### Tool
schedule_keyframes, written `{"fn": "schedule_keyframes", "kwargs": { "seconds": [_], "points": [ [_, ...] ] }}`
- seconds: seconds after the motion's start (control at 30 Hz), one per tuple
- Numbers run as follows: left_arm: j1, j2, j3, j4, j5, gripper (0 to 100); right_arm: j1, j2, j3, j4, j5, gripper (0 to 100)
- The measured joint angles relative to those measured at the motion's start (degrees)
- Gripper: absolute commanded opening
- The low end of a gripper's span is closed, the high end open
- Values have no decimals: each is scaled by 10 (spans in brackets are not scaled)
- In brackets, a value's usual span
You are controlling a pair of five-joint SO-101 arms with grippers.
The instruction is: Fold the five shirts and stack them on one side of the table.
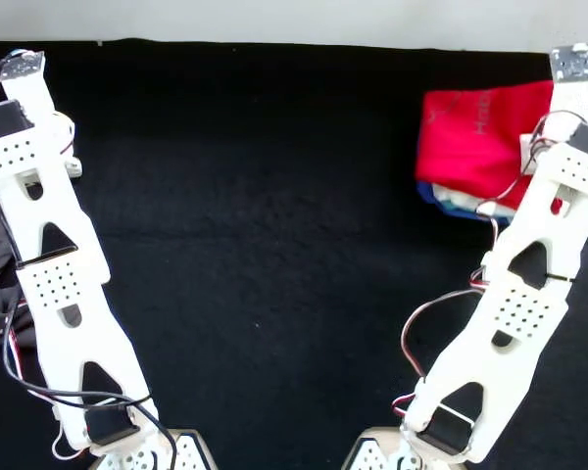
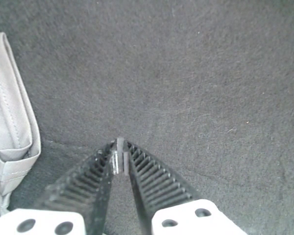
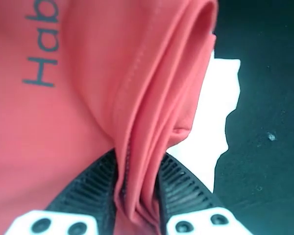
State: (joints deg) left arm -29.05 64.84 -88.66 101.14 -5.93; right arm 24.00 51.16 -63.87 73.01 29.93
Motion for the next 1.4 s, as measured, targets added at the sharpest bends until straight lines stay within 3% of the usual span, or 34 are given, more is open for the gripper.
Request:
{"fn": "schedule_keyframes", "kwargs": {
  "seconds": [0.67, 0.9, 1.3, 1.4],
  "points": [
    [0, 0, 0, 0, 0, 8, 25, 22, -4, -65, 7, 13],
    [0, 0, 0, 0, 0, 8, 25, 22, -4, -65, 6, 235],
    [-64, -65, 0, 0, 0, 8, 5, 21, -162, -69, -130, 224],
    [-93, -91, 0, 1, 0, 8, -22, 21, -170, -69, -133, 92]
  ]
}}
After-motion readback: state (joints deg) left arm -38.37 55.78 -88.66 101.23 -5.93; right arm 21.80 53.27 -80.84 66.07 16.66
